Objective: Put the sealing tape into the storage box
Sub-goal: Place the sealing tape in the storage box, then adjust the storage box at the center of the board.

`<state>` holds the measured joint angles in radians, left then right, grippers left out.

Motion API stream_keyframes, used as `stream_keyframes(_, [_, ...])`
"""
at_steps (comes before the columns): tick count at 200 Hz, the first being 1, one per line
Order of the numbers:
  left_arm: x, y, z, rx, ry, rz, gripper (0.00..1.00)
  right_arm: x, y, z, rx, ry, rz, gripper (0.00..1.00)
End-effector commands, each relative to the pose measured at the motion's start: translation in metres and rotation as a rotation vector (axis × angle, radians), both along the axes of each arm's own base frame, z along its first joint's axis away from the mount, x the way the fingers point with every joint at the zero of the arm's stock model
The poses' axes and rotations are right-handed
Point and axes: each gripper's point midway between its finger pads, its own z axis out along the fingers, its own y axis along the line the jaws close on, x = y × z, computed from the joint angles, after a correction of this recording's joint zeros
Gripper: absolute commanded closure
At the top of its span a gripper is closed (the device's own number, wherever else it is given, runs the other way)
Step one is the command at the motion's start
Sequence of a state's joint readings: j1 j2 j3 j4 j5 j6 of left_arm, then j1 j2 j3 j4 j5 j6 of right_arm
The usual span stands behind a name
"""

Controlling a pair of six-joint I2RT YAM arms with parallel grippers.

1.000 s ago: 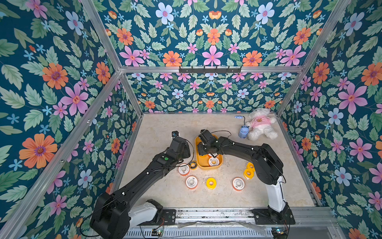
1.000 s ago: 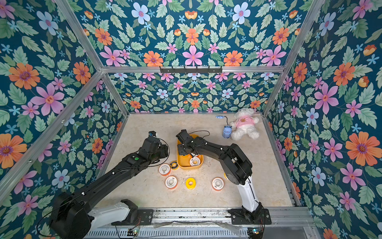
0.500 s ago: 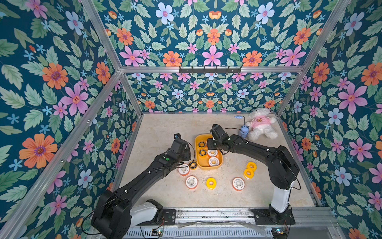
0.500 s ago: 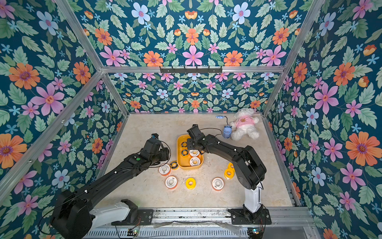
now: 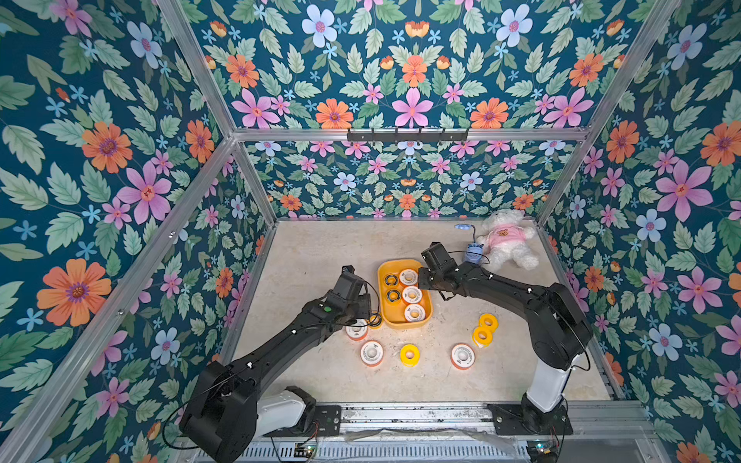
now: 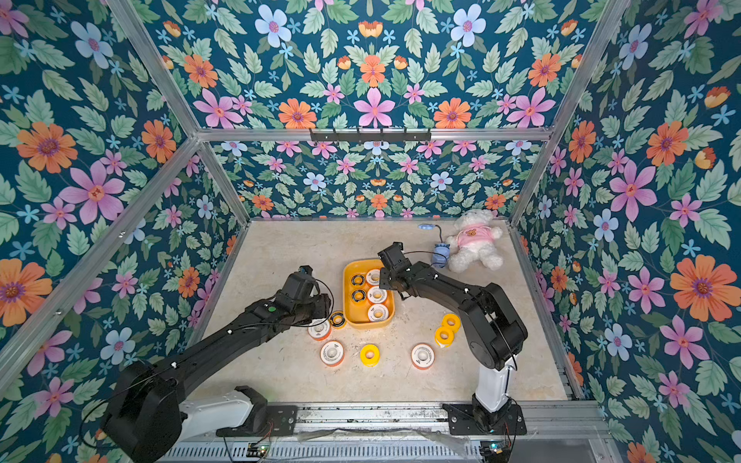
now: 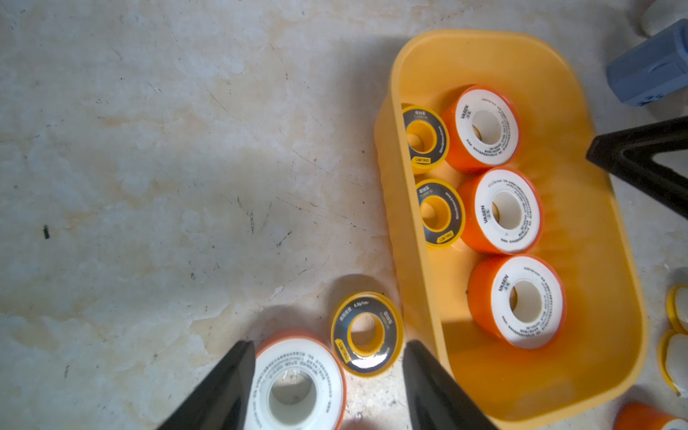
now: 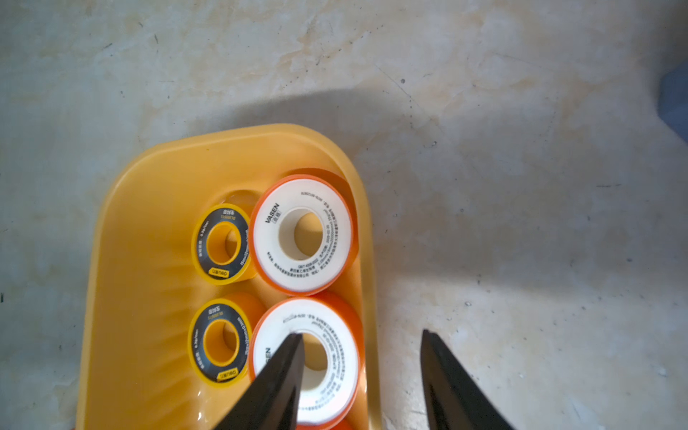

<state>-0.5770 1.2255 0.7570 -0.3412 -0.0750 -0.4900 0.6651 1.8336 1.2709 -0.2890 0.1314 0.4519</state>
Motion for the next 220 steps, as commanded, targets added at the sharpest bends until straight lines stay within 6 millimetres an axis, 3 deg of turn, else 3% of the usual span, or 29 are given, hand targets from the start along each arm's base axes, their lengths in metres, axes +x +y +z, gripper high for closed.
stream_keyframes(1, [-0.002,-0.003,-0.004,-0.001,0.014,-0.031,0.31,0.003,-0.005,-0.006,-0.006,0.005,-0.029,0.5])
stream_keyframes(103, [-0.009,-0.015,-0.028,-0.001,0.097,-0.099,0.3,0.009,-0.019,-0.011,0.009,0.018,-0.094,0.74])
stream_keyframes(157, [-0.011,-0.019,-0.038,0.009,0.127,-0.13,0.28,0.01,-0.029,-0.01,0.006,0.016,-0.129,0.8])
stream_keyframes(220, [-0.013,-0.028,-0.045,0.04,0.143,-0.199,0.21,0.01,-0.044,-0.011,-0.002,0.02,-0.159,0.81])
